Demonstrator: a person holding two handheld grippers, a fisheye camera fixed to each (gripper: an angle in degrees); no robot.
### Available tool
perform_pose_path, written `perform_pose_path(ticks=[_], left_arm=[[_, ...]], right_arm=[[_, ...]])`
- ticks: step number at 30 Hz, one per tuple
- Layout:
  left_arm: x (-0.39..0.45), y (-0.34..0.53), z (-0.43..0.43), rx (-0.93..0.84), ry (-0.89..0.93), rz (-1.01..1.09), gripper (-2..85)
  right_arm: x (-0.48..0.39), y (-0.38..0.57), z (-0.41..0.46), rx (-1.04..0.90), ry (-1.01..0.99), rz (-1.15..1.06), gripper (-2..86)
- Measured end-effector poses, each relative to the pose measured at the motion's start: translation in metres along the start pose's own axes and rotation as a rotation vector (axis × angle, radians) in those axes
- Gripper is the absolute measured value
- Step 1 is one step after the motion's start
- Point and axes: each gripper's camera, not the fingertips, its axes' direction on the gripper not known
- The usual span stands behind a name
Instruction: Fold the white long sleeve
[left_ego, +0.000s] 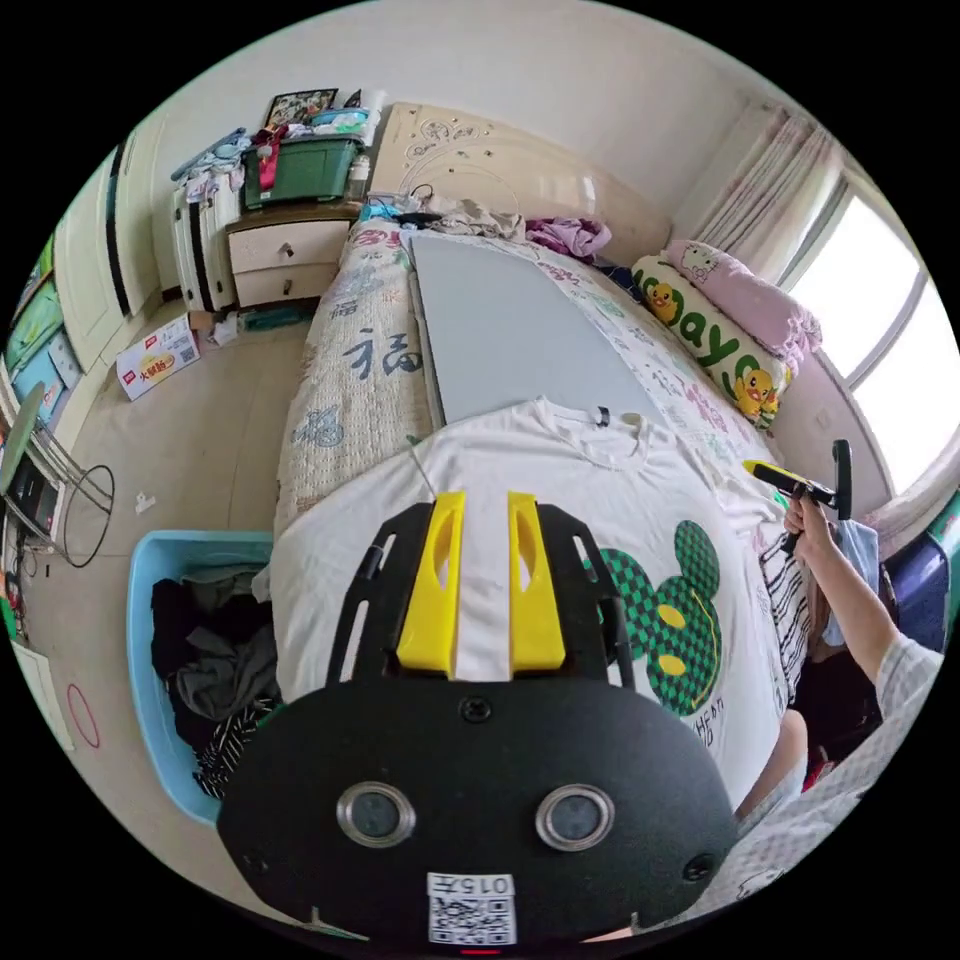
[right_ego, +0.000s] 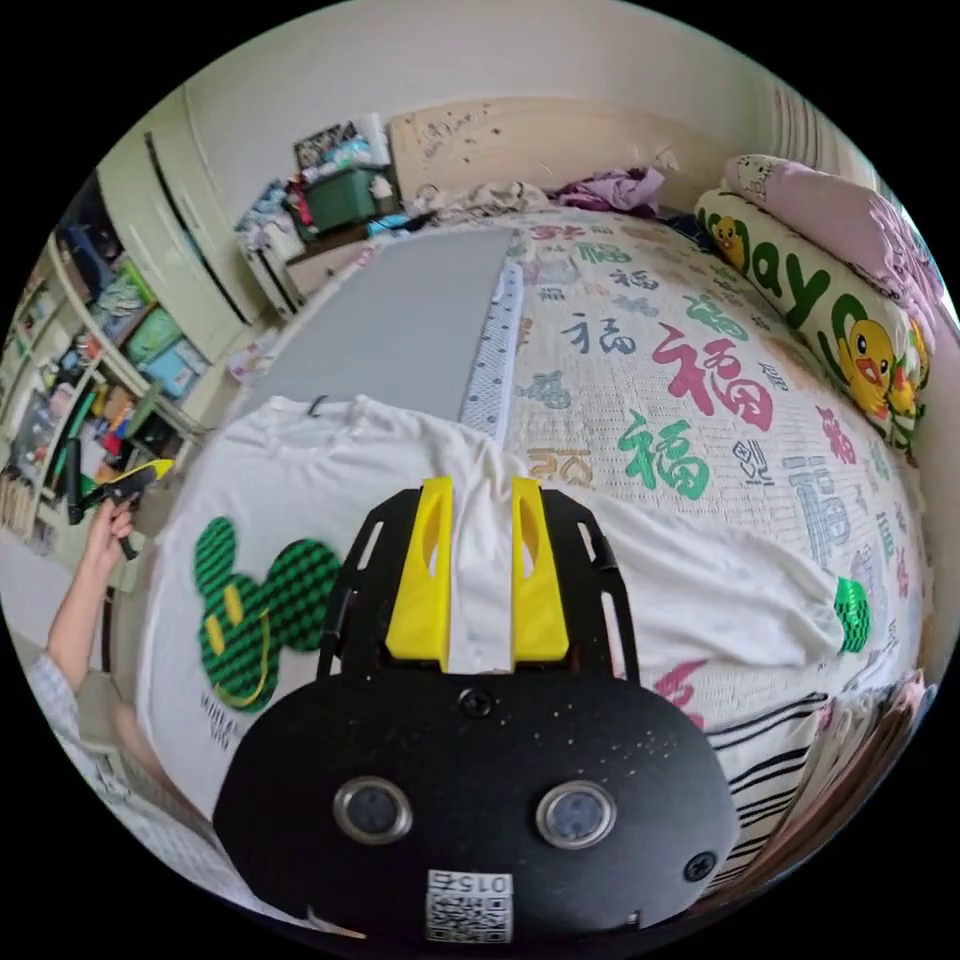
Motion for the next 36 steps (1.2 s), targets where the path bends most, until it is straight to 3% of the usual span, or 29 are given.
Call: perform_pose_path(ticks=[3,7,10,12,15,18,26,30,36], left_arm=[[0.035,0.110,-0.140,0.316,-0.156,0.089,3.6],[0.066,0.233,-0.247,0.445,-0.339,0.026,1.2],[0.067,0.297,-0.279,0.337,-0.325,-0.111,0.9],[0.050,0.323,-0.274,0.146,-0.210,-0.254,2.2],[0.020,0.338,-0.265,0.065,-0.027,-0.400,6.1],[-0.010,0.340,-0.248,-0.020,-0.019,-0.536,6.8],[-0.021,0.303,-0.177,-0.326,0.020,-0.558,7.3],[-0.012,0.285,-0.172,-0.362,-0.062,-0.526,5.8],[-0.021,0.285,-0.182,-0.290,0.039,-0.628,0.8]], right_arm=[[-0.034,0.098,-0.132,0.205,0.016,-0.071,7.3],[-0.087,0.222,-0.230,0.323,0.229,-0.085,6.1],[-0.082,0.294,-0.245,0.200,0.221,0.131,4.8],[-0.057,0.325,-0.231,0.051,0.111,0.280,6.4],[-0.023,0.335,-0.221,-0.024,0.040,0.405,7.9],[0.013,0.318,-0.214,-0.077,-0.001,0.480,8.8],[0.079,0.279,-0.151,-0.308,-0.096,0.640,10.8],[0.078,0.262,-0.143,-0.326,-0.064,0.622,7.9],[0.084,0.251,-0.138,-0.320,-0.091,0.618,1.2]])
